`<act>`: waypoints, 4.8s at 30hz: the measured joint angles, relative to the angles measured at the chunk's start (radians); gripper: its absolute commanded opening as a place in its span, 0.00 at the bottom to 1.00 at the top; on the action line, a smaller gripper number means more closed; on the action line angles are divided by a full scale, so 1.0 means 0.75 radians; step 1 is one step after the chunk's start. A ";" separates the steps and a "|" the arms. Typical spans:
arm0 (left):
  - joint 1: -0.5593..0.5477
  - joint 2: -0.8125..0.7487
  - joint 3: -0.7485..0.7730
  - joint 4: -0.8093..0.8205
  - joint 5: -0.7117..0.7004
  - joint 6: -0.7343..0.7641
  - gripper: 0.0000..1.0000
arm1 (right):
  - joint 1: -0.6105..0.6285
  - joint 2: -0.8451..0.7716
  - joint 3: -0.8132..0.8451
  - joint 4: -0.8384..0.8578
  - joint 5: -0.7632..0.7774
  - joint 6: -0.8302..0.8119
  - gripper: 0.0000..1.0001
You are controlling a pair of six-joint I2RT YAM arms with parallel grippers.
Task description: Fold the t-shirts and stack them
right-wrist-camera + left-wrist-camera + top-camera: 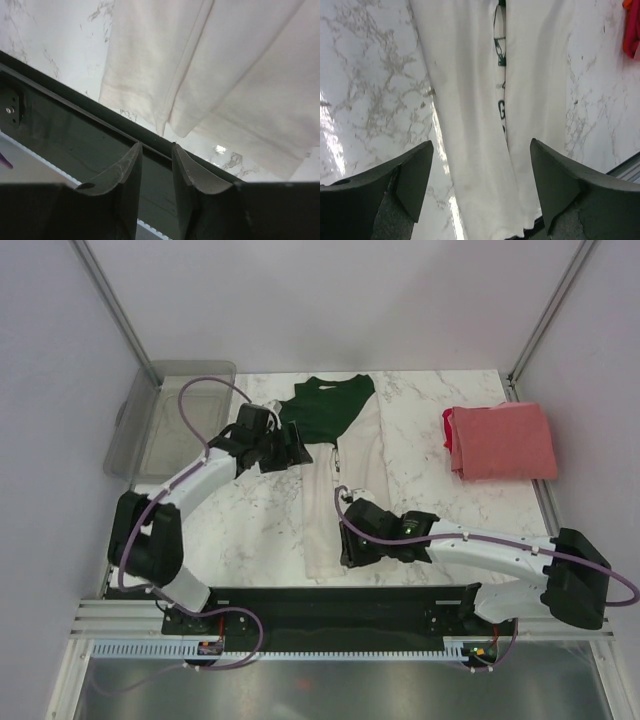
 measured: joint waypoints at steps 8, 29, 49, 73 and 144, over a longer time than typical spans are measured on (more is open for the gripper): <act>-0.085 -0.440 -0.421 -0.002 -0.027 -0.036 0.85 | -0.245 -0.147 -0.088 -0.058 -0.004 -0.092 0.42; -0.468 -0.633 -0.937 0.169 -0.046 -0.392 0.63 | -0.498 -0.304 -0.364 -0.099 0.013 -0.107 0.40; -0.625 -0.583 -1.001 0.238 -0.039 -0.534 0.36 | -0.500 -0.294 -0.489 0.009 -0.143 -0.086 0.06; -0.632 -0.527 -1.047 0.394 0.050 -0.604 0.02 | -0.500 -0.363 -0.488 -0.005 -0.155 -0.094 0.00; 0.121 0.652 0.460 0.111 0.242 -0.257 0.78 | -1.129 1.175 1.275 -0.004 -0.220 -0.386 0.79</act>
